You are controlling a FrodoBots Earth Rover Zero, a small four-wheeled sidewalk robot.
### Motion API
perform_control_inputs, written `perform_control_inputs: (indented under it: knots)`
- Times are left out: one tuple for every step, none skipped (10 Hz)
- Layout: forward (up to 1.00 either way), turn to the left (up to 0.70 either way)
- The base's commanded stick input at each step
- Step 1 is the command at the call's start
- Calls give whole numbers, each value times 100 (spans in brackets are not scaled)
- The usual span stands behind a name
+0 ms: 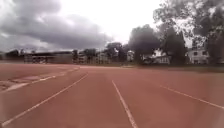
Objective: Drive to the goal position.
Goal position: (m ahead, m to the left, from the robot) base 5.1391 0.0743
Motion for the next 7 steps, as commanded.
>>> perform_control_inputs:
  knots:
    - [45, 0]
    - [45, 0]
    - [45, 0]
    - [45, 0]
    - [45, 0]
    - [45, 0]
    - [45, 0]
